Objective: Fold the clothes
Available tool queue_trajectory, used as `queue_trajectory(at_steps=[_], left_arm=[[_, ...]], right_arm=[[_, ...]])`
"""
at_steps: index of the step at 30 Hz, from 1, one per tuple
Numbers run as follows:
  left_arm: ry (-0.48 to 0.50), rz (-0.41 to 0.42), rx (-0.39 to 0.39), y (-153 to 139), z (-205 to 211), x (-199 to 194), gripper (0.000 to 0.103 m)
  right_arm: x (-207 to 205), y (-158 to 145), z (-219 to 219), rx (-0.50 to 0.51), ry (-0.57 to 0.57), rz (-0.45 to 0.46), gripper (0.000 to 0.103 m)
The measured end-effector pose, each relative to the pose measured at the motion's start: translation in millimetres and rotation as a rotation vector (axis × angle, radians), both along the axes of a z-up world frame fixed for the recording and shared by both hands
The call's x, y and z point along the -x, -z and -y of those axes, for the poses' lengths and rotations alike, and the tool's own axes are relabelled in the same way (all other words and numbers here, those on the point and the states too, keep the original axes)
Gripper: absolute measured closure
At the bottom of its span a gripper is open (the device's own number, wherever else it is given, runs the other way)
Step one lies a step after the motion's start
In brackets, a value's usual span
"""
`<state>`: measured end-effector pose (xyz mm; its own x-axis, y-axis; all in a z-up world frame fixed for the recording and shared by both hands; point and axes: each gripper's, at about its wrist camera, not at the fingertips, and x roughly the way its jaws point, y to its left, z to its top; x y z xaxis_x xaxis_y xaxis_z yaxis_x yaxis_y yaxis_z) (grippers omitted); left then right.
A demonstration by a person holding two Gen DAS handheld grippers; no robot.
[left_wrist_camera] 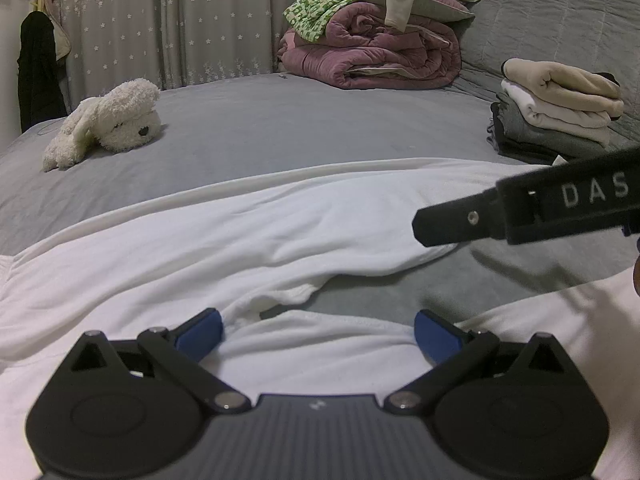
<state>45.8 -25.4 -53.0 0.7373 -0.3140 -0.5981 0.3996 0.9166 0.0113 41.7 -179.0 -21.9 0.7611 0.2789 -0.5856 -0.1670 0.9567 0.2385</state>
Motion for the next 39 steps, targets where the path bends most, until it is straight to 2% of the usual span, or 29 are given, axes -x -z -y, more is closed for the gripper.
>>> queue_trajectory(at_steps=[15,24,39], left_arm=[[0.0,0.0,0.0,0.0,0.0,0.2,0.0],[0.0,0.0,0.0,0.0,-0.2,0.2,0.0],[0.001,0.0,0.0,-0.2,-0.3,0.1,0.0]], right_arm=[[-2.7,2.5,8.4,-0.022,0.026,-0.018,0.043],[-0.4,3.1,1.9,0.008,-0.005,-0.017,0.043],[-0.5,1.5,13.7,-0.026,0.025,-0.026,0.042]])
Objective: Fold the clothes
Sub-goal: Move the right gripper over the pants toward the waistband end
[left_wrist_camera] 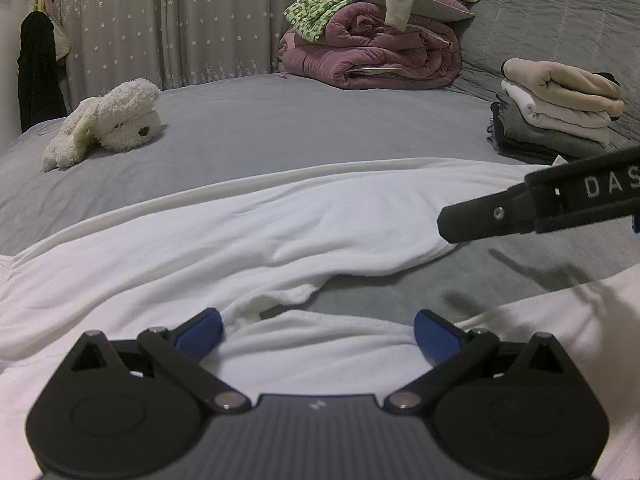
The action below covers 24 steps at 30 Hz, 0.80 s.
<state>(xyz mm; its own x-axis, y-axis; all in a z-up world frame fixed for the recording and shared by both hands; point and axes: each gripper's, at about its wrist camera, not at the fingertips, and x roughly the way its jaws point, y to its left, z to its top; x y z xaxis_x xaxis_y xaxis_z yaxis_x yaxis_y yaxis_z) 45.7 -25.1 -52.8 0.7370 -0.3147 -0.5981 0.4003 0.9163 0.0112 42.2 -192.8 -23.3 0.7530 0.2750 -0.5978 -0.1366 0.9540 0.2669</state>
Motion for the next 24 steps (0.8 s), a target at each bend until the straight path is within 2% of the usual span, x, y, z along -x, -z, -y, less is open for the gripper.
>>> queue_trajectory(at_steps=[9,17,21,24], left_arm=[[0.0,0.0,-0.001,0.1,0.1,0.0,0.0],[0.0,0.006,-0.012,-0.2,3.0,2.0,0.0],[0.0,-0.009,-0.008,-2.6,1.7,0.0,0.0],[0.007,-0.025,-0.034,-7.7,2.7,-3.3,0.0]], right_arm=[[-6.9,3.1,-2.5,0.024,-0.019,-0.009,0.041],[-5.8,0.5,-8.4,0.069,-0.104,0.016,0.037],[-10.7,-5.9,-6.9,0.054,-0.116,0.045,0.033],[-21.3,-11.2,-5.2,0.037,-0.102,0.051,0.033]])
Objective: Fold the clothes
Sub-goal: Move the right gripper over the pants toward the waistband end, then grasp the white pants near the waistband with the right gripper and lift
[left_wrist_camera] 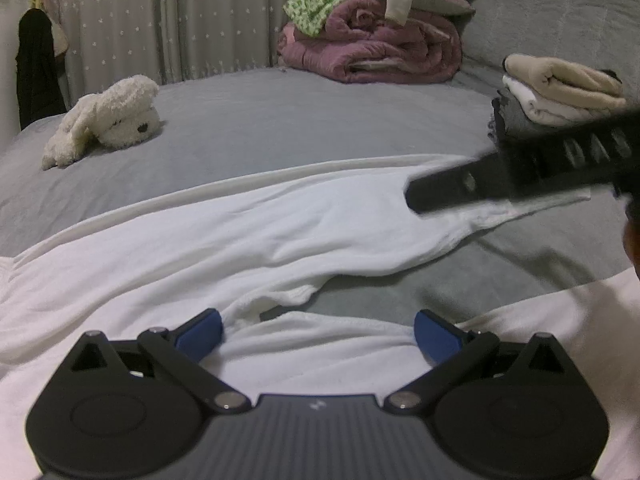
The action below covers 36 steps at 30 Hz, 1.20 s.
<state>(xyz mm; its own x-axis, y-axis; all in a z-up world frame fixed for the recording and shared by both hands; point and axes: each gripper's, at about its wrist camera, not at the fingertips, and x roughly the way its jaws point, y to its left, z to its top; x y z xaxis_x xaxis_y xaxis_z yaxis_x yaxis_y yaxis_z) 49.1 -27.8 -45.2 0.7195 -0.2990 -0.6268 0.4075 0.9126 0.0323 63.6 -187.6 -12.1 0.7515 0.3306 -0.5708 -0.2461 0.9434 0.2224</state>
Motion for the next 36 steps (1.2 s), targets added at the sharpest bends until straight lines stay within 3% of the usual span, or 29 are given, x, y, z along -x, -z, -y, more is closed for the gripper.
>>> queue_trajectory(at_steps=[7,15,24,29,36], left_arm=[[0.035,-0.018,-0.052,-10.1,-11.8,8.8,0.0],[-0.081,-0.033,-0.089,-23.5,-62.2,11.5,0.0],[-0.275,-0.076,0.033,-38.3,-130.0,5.2,0.0],[-0.331,-0.08,0.08,-42.0,-149.7,1.5,0.001],[-0.343,-0.129,0.128,-41.2,-163.8,-1.2,0.017]], right_arm=[[-32.2,-10.7,-23.2,0.052,-0.043,0.019,0.032],[-65.4,-8.2,-66.7,0.086,-0.109,0.011,0.03],[-97.8,11.8,-121.4,0.185,-0.135,-0.013,0.03],[-111.6,14.7,-147.8,0.258,-0.129,-0.006,0.03],[-127.3,29.3,-174.3,0.393,-0.108,-0.048,0.03]])
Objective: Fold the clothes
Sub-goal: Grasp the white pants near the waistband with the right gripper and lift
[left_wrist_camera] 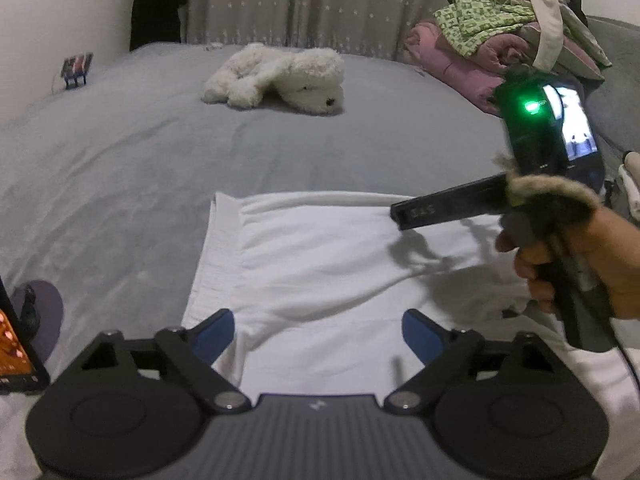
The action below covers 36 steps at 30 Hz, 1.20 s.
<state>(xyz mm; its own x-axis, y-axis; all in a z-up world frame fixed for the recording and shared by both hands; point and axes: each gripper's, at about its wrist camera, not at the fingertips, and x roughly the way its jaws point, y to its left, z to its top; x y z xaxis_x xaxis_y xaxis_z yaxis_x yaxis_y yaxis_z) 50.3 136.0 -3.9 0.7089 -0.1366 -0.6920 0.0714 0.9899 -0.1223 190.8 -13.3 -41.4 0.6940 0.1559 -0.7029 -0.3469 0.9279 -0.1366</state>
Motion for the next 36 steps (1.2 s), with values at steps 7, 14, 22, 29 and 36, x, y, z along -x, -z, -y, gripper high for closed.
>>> queue_trajectory(at_steps=[7,14,22,29,36], left_arm=[[-0.027,-0.041,0.017,4.7,-9.7,-1.2,0.035],[-0.073,-0.064,0.035,10.4,-26.2,-4.0,0.066],[-0.096,-0.079,0.083,16.3,-43.6,-4.9,0.074],[-0.096,-0.069,0.048,19.2,-38.3,-4.7,0.076],[-0.102,-0.062,0.037,19.6,-36.9,-2.8,0.076]], right_arm=[[-2.3,0.2,-4.3,-0.03,-0.005,-0.037,0.082],[13.8,-9.6,-20.7,0.089,-0.009,0.01,0.102],[46.0,-43.1,-6.5,0.071,-0.019,0.08,0.102],[85.4,-73.2,4.5,0.058,-0.05,0.14,0.102],[134.4,-92.0,17.9,0.025,-0.097,0.17,0.102]])
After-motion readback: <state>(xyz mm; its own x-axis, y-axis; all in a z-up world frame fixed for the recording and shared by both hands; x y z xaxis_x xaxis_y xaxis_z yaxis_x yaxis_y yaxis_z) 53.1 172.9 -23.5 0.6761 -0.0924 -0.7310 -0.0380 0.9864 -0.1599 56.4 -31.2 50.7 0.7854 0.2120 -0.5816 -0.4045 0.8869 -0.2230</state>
